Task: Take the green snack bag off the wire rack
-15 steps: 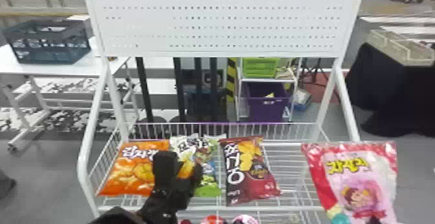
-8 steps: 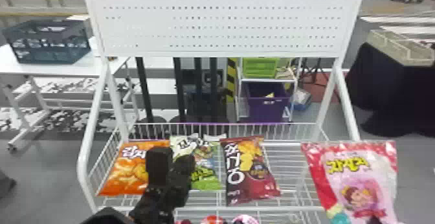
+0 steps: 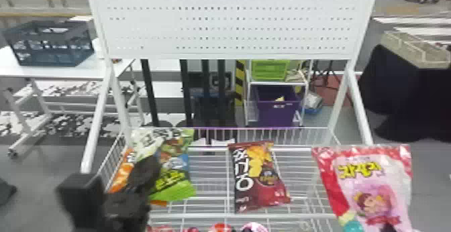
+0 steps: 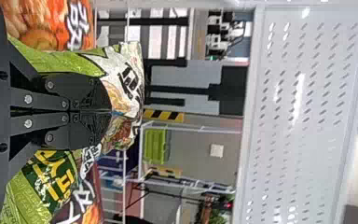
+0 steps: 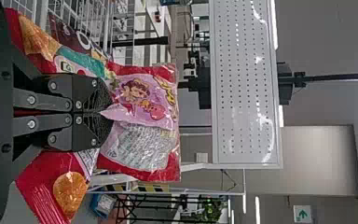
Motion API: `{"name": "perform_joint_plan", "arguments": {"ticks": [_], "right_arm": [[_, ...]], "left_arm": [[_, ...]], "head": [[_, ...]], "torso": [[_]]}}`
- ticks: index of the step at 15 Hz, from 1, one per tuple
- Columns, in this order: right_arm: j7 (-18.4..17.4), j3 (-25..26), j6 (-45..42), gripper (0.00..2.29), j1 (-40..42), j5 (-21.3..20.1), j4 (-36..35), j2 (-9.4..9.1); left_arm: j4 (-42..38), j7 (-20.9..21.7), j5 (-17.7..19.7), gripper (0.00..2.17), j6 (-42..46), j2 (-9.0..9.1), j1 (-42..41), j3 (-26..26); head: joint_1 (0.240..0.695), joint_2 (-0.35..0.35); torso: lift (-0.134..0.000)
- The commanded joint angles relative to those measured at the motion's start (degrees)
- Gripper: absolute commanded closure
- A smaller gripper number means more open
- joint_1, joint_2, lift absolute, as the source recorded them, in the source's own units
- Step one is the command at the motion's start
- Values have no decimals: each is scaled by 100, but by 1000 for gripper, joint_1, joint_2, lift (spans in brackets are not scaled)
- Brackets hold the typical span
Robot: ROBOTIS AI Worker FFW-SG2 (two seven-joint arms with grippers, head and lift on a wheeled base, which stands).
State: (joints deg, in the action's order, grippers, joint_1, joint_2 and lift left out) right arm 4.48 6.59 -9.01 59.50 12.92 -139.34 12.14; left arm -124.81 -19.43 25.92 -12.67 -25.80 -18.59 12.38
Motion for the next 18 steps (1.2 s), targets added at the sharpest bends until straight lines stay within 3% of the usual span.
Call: {"name": "perform_joint_plan", "arguments": {"ticks": [1,3,6,18], "right_arm": [[0,-9,1,2175,-9,0,3,7],[0,-26,1,2175,-35,-9,38,-2],[0,-44,1,2175,-44,-18,47,-2],[0,-35,1,2175,-9,-18,29,-2]], "left_arm": [[-562,62,-122,2142,568,-12,-1112,-676],[-782,159,-263,2142,1359,67,-1885,-1054],[-949,291,-465,2142,1921,207,-2395,-1221],[-967,309,-535,2142,1939,295,-2553,-1388]], "head": [[499,0],[499,0],[499,0],[499,0]], "torso": [[0],[0],[0],[0]]}}
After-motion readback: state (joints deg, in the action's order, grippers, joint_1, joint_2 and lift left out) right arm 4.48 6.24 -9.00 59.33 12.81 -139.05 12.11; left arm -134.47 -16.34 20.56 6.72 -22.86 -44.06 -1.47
